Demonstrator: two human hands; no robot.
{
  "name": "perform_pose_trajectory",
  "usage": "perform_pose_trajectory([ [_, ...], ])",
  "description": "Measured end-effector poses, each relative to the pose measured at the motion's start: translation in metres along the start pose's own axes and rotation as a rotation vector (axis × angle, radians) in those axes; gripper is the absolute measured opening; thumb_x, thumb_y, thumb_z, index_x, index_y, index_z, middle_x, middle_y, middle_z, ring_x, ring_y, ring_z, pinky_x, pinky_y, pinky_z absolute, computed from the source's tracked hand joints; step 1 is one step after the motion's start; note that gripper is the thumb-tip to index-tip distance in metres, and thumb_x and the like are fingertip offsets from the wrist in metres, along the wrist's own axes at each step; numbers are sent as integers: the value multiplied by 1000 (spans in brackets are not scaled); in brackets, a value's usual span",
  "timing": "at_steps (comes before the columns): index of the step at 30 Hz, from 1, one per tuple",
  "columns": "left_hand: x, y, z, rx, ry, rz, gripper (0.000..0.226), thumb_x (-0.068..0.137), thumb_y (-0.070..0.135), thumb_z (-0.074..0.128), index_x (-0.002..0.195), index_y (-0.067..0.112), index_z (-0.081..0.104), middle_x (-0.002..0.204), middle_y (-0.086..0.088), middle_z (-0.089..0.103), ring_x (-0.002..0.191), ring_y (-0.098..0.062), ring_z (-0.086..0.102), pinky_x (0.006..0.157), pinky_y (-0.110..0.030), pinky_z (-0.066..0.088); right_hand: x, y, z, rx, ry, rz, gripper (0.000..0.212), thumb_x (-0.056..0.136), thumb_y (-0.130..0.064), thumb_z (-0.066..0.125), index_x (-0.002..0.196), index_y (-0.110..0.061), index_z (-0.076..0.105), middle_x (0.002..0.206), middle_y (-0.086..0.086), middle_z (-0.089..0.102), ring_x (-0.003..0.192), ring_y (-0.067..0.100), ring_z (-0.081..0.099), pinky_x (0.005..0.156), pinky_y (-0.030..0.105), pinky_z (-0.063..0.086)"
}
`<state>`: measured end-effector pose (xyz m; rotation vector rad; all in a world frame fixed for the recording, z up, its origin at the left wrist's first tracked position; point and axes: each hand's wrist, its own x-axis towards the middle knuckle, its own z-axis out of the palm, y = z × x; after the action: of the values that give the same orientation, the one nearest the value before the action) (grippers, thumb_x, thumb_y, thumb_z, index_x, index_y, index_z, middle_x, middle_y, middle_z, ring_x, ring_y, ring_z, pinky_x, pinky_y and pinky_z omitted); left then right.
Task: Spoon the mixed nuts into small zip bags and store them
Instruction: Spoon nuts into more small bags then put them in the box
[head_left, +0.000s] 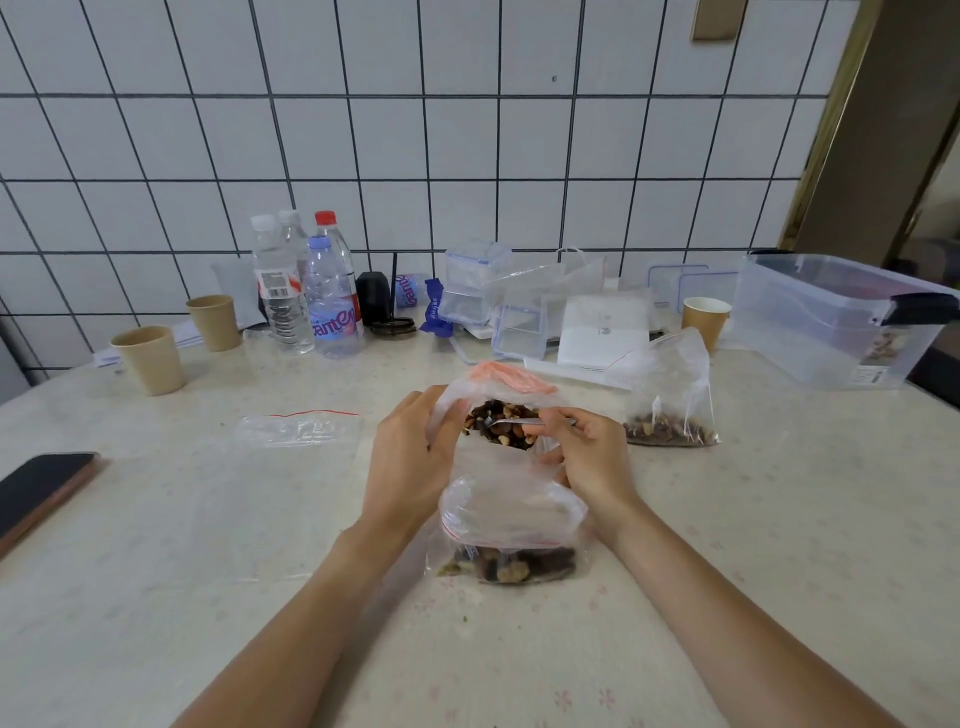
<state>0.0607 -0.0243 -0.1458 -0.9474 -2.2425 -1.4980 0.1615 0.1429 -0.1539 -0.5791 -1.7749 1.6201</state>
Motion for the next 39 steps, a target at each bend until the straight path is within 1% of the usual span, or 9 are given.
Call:
perform_pose_trajectory([
  [5, 2, -5, -1, -24, 17, -64, 26, 105, 51, 49, 108, 33, 67, 93, 9, 68, 82, -13, 67, 69, -47, 61, -1, -3, -2, 3, 8, 31, 19, 104, -23, 60, 99, -18, 77, 91, -6, 81, 50, 8, 63, 39, 22, 43],
  [13, 2, -7, -6, 19, 69, -106, 26, 106, 47, 49, 91, 32, 63, 84, 9, 67, 79, -12, 64, 71, -41, 56, -9, -18, -17, -16, -23, 56, 18, 104, -18, 60, 97, -14, 76, 86, 1, 81, 74, 19, 77, 55, 32, 50],
  [18, 4, -5, -9, 54, 72, -137, 37, 101, 49, 57, 128, 24, 64, 113, 11, 63, 98, -12, 60, 80, -29, 46, -17, -33, -36, -26, -18, 33, 18, 103, -16, 60, 94, -14, 75, 87, 1, 81, 81, 21, 78, 58, 29, 52],
  [23, 2, 6, -20, 43, 101, -60, 43, 93, 43, 70, 132, 26, 60, 125, 9, 53, 109, -8, 56, 90, -30, 49, -27, -58, -60, 11, -19, 14, 16, 103, -16, 59, 101, -9, 73, 91, 5, 81, 80, 22, 79, 54, 23, 54],
  [27, -3, 25, -32, 71, 159, 38, 25, 92, 42, 70, 113, 28, 65, 103, 11, 61, 86, -3, 59, 73, -18, 44, -41, -76, -81, 37, -48, 2, 17, 103, -18, 59, 104, -6, 72, 94, 8, 81, 84, 28, 79, 60, 31, 54],
  [30, -14, 39, -38, 126, 96, 46, 15, 94, 47, 66, 92, 32, 65, 82, 13, 64, 69, -4, 60, 61, -24, 48, -55, -83, -93, 31, -72, 1, 20, 103, -19, 59, 107, -4, 72, 95, 10, 81, 85, 29, 79, 61, 32, 54],
  [34, -29, 41, -46, 275, -194, -135, 42, 95, 66, 52, 74, 32, 65, 73, 12, 67, 70, -6, 62, 64, -29, 48, -75, -79, -101, 15, -122, 35, 20, 103, -19, 60, 106, -4, 72, 95, 10, 81, 85, 29, 79, 61, 30, 54],
  [37, -39, 43, -46, 309, -411, -208, 45, 97, 63, 53, 72, 29, 68, 66, 8, 69, 63, -8, 67, 67, -29, 51, -86, -69, -98, 7, -145, 46, 19, 103, -18, 60, 103, -3, 72, 94, 11, 81, 84, 30, 79, 60, 30, 52],
  [39, -43, 46, -46, 222, -452, -240, 37, 98, 54, 59, 80, 25, 74, 72, 4, 73, 55, -7, 68, 62, -27, 50, -91, -64, -94, -1, -150, 33, 18, 103, -16, 60, 103, -3, 72, 93, 12, 80, 83, 29, 79, 58, 28, 51],
])
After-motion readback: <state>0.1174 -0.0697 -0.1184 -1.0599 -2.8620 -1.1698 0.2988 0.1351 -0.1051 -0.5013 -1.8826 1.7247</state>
